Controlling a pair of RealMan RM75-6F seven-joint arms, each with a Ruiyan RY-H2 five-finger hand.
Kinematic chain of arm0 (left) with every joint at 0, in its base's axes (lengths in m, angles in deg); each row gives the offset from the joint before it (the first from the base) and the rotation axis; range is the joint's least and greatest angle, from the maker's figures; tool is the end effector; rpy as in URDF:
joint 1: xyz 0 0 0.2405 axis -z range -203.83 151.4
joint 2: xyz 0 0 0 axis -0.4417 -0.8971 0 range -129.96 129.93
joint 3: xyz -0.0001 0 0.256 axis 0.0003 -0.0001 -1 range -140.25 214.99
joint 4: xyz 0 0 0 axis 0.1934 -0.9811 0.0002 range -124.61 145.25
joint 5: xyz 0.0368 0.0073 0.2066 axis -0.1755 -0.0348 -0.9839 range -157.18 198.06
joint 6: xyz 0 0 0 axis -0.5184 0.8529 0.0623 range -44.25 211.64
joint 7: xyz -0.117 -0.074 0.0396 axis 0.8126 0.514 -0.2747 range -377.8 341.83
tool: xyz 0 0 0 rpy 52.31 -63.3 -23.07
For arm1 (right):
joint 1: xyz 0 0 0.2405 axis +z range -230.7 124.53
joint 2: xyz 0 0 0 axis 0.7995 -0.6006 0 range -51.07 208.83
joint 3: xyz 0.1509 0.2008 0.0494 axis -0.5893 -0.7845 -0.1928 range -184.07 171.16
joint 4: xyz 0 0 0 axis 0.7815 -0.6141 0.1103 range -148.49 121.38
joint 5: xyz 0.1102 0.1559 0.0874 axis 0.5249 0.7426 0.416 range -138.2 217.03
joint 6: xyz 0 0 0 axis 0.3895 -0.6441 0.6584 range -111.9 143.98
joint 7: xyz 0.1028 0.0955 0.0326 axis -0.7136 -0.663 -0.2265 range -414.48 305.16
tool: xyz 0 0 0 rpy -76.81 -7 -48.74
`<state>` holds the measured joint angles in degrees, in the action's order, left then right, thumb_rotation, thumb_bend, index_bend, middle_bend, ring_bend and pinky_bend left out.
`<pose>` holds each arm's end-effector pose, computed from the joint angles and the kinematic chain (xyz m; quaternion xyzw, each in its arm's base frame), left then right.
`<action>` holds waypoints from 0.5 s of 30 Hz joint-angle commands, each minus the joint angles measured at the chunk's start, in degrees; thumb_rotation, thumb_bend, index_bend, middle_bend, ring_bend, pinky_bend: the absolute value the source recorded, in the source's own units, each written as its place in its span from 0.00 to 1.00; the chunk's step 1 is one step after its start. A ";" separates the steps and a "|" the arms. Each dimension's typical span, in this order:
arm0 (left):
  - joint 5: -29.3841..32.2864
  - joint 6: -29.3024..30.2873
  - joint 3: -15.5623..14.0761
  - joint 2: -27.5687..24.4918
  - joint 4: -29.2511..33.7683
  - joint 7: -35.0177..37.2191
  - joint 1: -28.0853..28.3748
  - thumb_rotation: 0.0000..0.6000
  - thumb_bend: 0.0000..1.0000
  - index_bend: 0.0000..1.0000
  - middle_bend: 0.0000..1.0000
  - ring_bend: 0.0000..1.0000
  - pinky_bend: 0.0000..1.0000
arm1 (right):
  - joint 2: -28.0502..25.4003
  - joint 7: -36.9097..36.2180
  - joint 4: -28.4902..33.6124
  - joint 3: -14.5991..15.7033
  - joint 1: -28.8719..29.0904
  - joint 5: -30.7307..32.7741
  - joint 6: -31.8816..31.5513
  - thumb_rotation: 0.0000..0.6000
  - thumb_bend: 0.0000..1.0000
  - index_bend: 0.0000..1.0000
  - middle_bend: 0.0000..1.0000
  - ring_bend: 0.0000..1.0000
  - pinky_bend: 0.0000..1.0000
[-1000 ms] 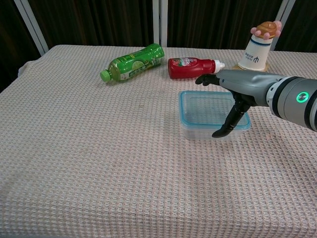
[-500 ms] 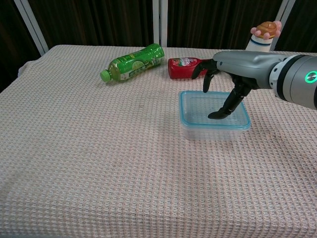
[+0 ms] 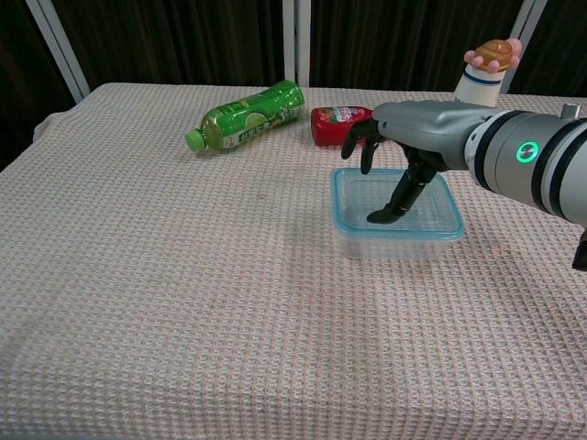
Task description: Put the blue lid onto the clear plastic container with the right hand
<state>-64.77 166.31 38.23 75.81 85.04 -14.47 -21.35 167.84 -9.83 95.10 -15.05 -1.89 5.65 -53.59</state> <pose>-0.3567 0.1764 0.1122 -0.6064 -0.4008 -0.3511 0.5902 -0.0872 -0.2943 -0.0223 0.7460 -0.4301 0.2885 0.4185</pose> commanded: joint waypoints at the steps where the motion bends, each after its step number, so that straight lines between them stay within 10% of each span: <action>1: -0.15 0.06 0.02 0.00 0.07 -0.14 0.08 1.00 0.00 0.16 0.10 0.00 0.03 | -0.38 0.60 0.45 0.38 -0.07 -0.17 -0.34 1.00 0.12 0.23 0.28 0.00 0.00; 15: 0.34 -0.20 -0.12 0.37 -0.62 0.45 -0.25 1.00 0.00 0.16 0.10 0.00 0.02 | 3.12 4.77 -2.93 0.91 2.14 2.77 -0.02 1.00 0.12 0.28 0.29 0.00 0.00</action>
<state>-64.42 166.10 38.12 76.16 84.46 -14.06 -21.59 170.72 -5.39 92.27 -14.29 0.12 8.40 -53.31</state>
